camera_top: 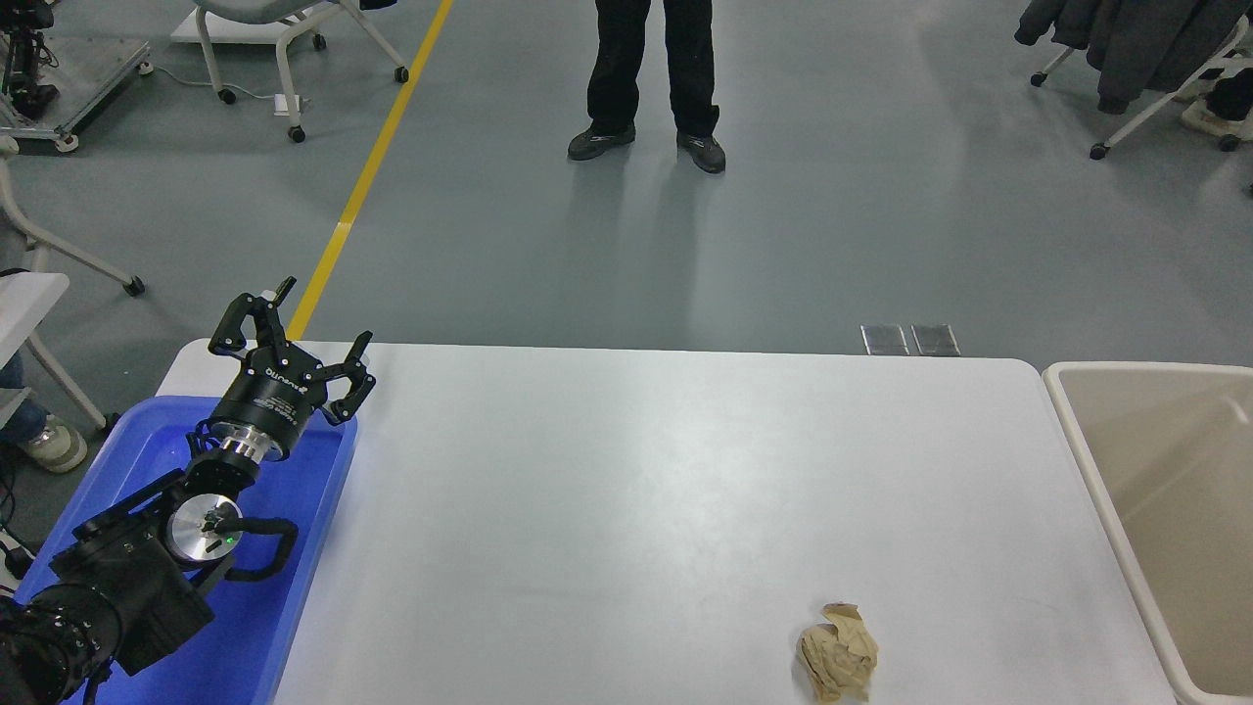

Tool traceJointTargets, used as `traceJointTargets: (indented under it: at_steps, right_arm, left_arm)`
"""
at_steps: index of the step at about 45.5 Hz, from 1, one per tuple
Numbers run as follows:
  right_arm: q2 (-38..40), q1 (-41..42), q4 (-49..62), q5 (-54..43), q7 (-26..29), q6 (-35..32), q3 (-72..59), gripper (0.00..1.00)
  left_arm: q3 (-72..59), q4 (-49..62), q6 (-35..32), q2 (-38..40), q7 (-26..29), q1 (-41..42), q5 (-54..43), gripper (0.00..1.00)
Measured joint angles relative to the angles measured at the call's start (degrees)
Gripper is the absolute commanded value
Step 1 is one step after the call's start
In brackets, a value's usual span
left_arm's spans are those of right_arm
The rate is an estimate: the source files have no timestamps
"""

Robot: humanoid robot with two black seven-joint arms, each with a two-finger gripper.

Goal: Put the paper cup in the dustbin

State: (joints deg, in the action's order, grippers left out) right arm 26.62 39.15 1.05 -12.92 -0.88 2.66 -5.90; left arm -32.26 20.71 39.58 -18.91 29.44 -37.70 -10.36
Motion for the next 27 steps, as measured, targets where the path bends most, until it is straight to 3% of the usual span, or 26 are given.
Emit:
traceJointTargets:
  at_steps: [27]
  right_arm:
    - [0.35,11.87,-2.51,0.08,-0.33,0.18,19.39,0.99]
  left_arm:
    - [0.00,0.02,0.05,0.00,0.00,0.00,0.01,1.00]
